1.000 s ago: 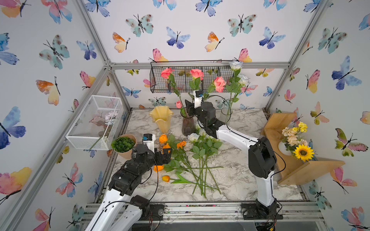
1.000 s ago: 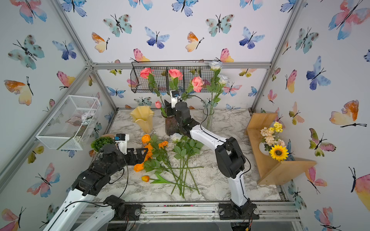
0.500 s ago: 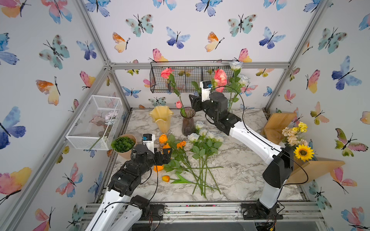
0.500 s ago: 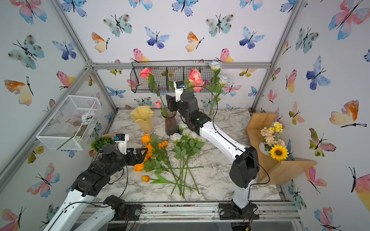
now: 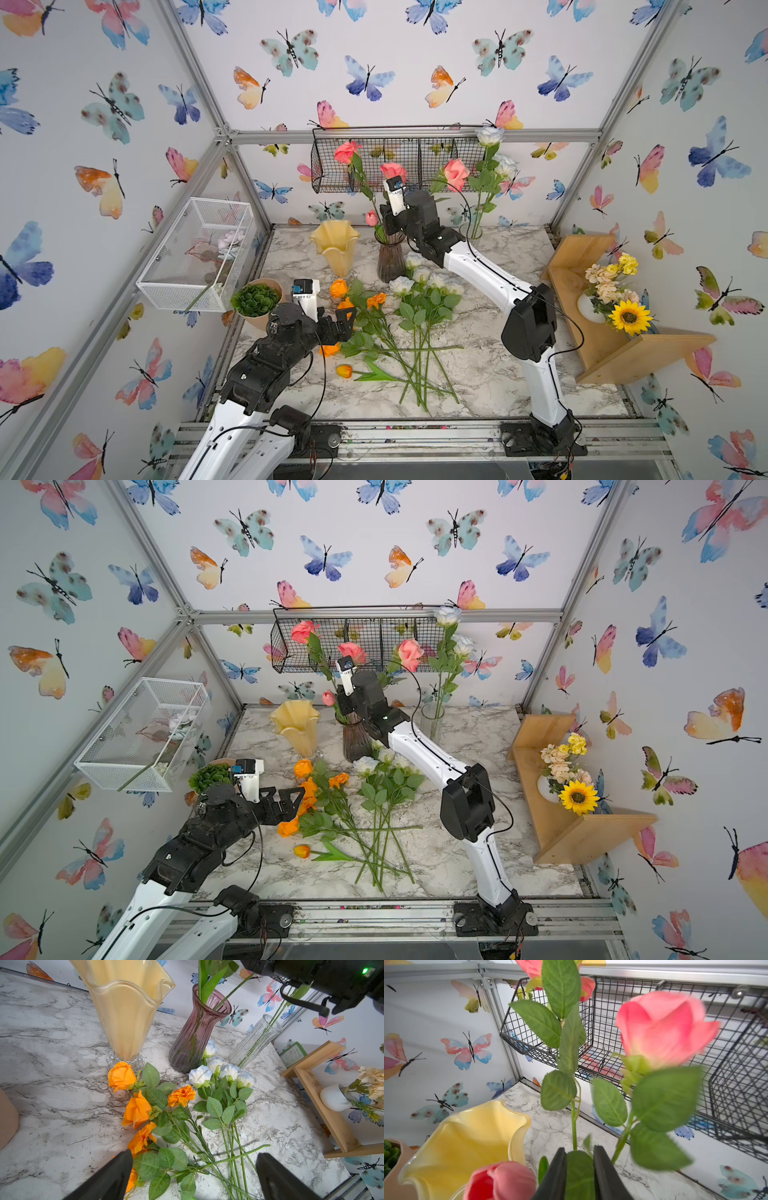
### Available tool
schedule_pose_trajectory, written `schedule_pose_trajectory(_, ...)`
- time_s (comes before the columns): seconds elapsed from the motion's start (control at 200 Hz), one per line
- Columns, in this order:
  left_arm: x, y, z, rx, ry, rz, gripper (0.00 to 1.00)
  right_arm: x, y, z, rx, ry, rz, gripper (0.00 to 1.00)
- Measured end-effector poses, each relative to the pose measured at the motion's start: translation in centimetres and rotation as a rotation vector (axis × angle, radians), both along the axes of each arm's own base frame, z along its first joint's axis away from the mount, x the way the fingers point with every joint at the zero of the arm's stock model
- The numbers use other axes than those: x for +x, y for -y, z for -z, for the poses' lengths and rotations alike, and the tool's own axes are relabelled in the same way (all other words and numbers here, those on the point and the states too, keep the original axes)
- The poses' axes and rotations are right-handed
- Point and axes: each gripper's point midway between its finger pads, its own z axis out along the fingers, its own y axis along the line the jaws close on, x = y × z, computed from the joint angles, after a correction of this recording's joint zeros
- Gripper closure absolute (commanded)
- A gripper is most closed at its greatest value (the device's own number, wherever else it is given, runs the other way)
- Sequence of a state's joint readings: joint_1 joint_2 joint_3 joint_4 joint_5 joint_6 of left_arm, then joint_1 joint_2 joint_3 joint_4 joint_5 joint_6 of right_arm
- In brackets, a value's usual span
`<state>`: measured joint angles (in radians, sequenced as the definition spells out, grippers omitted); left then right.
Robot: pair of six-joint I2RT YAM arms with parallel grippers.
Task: Arrange the flowers in different vases according to their colors
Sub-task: Insert the flower into the vase, then pick up the flower at the center of the board.
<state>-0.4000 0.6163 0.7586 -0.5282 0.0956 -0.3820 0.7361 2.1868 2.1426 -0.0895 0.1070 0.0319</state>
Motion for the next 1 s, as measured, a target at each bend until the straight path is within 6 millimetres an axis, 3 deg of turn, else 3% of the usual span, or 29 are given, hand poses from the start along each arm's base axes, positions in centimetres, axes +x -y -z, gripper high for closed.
schedule_pose_trajectory(0.12,0.0,0.0,0.0,0.0,0.0,0.0,0.01,-0.3,0.3,0.8,-0.016,-0.024,0.001,0.49)
schedule_pose_trajectory(0.305,0.0,0.0,0.1,0.001,-0.003,0.0,0.01,-2.2,1.9,1.8,-0.026,-0.092,0.005,0.47)
schedule_pose_trajectory(0.486,0.1,0.1,0.2,0.004,-0.009,0.0,0.01,-5.1,3.3,-2.5,0.066,-0.112,-0.03,0.47)
schedule_pose_trajectory(0.576,0.1,0.0,0.2,0.004,-0.008,0.0,0.01,-7.5,4.8,-5.0,0.122,-0.126,-0.052,0.46)
schedule_pose_trajectory(0.736,0.1,0.1,0.2,0.004,-0.009,0.0,0.01,-11.7,7.8,-6.5,0.178,-0.173,-0.072,0.46)
schedule_pose_trajectory(0.901,0.2,0.0,0.3,0.004,-0.011,-0.001,0.01,-15.6,10.5,-3.4,0.173,-0.304,-0.071,0.46)
schedule_pose_trajectory(1.001,0.3,0.1,0.5,0.007,-0.018,0.0,0.01,-17.7,11.9,0.4,0.145,-0.418,-0.059,0.47)
